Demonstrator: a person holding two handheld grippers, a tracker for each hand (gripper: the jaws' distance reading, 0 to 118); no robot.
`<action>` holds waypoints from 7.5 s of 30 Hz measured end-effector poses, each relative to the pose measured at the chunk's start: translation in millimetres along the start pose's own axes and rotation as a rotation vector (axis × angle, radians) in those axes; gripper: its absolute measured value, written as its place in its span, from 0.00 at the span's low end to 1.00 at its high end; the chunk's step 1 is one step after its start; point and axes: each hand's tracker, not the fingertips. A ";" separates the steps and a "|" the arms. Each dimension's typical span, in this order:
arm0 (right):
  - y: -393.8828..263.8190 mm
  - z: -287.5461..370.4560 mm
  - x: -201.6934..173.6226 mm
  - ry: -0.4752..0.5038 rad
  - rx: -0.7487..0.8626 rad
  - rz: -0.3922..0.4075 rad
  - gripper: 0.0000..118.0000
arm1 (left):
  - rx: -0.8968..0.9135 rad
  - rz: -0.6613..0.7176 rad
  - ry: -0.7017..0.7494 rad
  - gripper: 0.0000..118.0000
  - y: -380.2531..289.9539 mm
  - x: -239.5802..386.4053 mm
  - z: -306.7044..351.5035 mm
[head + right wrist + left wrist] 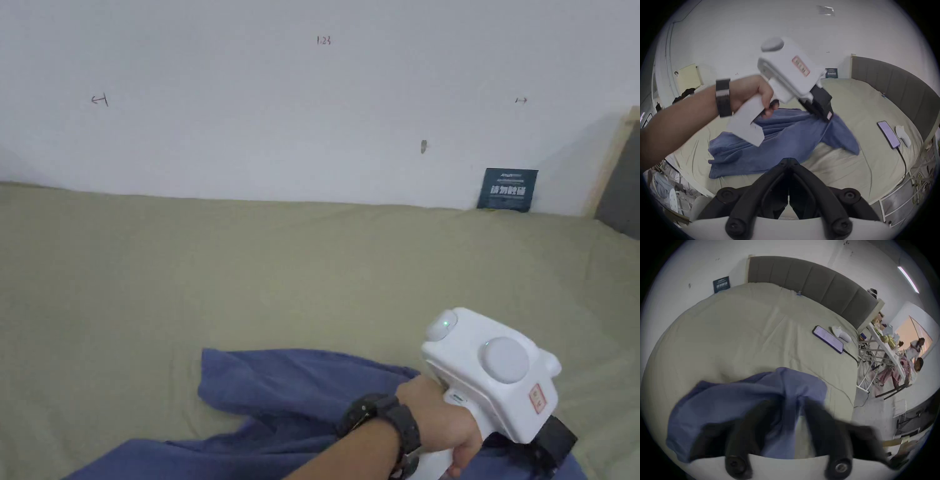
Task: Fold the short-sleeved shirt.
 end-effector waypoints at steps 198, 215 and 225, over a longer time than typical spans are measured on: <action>63.2 7.4 -26.9 -0.005 0.159 0.029 0.04 | 0.418 0.532 0.633 0.00 -335.5 28.0 285.5; -60.1 17.7 -106.6 0.027 0.023 0.207 0.02 | 0.474 0.549 0.780 0.00 -396.1 116.0 210.6; -10.8 14.5 -73.3 0.106 0.060 0.120 0.03 | 0.243 0.970 0.603 0.81 -469.0 -54.4 275.0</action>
